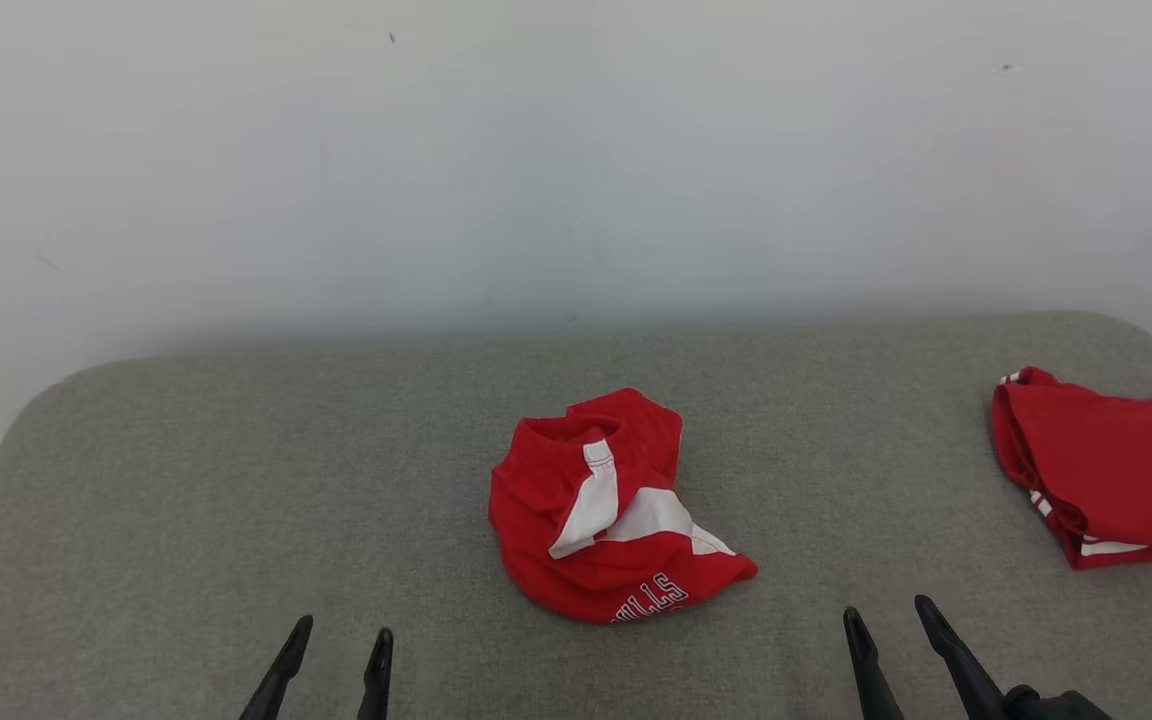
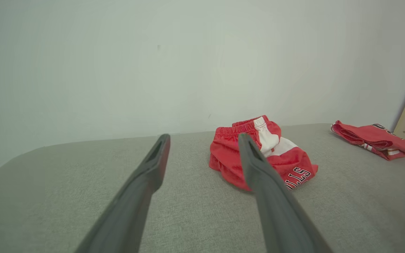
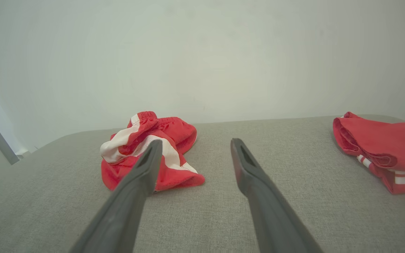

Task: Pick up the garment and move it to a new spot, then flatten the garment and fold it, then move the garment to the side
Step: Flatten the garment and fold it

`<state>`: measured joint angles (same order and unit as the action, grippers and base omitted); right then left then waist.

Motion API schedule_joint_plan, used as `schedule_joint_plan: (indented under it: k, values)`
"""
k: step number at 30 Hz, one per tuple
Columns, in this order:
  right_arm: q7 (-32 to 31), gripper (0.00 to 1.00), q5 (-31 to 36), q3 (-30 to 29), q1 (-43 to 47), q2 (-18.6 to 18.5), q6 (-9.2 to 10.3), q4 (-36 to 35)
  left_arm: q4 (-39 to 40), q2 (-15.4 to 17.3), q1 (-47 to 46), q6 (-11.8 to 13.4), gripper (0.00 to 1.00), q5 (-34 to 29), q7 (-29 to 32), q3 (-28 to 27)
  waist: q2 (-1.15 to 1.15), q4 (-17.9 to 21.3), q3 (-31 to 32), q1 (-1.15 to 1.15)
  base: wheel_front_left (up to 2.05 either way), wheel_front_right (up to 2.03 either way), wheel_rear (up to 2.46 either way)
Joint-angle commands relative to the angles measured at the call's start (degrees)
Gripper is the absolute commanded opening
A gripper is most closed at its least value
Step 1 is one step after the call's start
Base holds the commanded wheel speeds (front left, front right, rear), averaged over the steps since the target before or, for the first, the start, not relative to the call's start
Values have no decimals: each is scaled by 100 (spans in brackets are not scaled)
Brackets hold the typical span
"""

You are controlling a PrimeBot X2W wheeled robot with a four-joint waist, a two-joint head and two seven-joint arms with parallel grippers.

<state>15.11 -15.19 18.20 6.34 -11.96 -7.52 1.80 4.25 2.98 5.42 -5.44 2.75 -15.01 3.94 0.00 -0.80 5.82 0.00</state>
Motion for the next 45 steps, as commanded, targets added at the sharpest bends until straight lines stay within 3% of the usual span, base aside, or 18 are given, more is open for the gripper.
schedule_joint_plan:
  k: [1,4,19,33,45]
  values:
    - [-1,100,-11,20,-64,-38,7,-12,-91,47,-241,-66,100,-80,-23,69,0,166,-159,0,0,0,0]
    - [-1,100,-13,36,-93,-61,7,-21,-182,95,-487,-110,100,3,-23,179,0,239,-245,0,0,0,0]
    - [-1,100,60,130,-596,-212,7,-125,-1720,975,-3049,-206,100,287,-23,2095,0,705,-1246,0,0,0,0]
    - [-1,100,93,167,-949,-206,7,-144,-3531,1111,-5232,-207,100,559,174,3684,0,758,-1868,0,0,0,0]
    - [-1,100,68,170,-983,-178,7,-117,-4121,1149,-5993,-208,100,605,179,4996,0,762,-1903,0,0,0,0]
